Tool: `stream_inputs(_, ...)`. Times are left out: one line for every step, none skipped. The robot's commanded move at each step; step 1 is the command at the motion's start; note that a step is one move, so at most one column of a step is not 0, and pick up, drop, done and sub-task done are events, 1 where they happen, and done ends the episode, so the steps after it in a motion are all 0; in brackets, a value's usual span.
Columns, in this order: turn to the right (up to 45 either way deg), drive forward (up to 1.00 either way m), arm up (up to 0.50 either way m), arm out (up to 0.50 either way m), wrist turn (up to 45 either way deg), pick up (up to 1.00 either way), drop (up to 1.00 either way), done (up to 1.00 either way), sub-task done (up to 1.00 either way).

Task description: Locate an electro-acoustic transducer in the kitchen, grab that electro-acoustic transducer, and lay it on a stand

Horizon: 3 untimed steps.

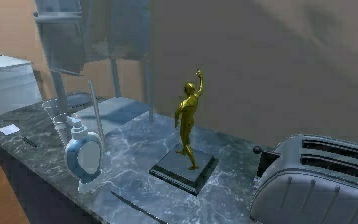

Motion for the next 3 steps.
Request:
stream_inputs(0.0,0.0,0.1,0.0,0.0,0.0,0.0,0.0,0.0)
stream_inputs(0.0,0.0,0.02,0.0,0.0,0.0,0.0,0.0,0.0)
stream_inputs(0.0,0.0,0.0,0.0,-45.0,0.0,0.0,0.0,0.0)
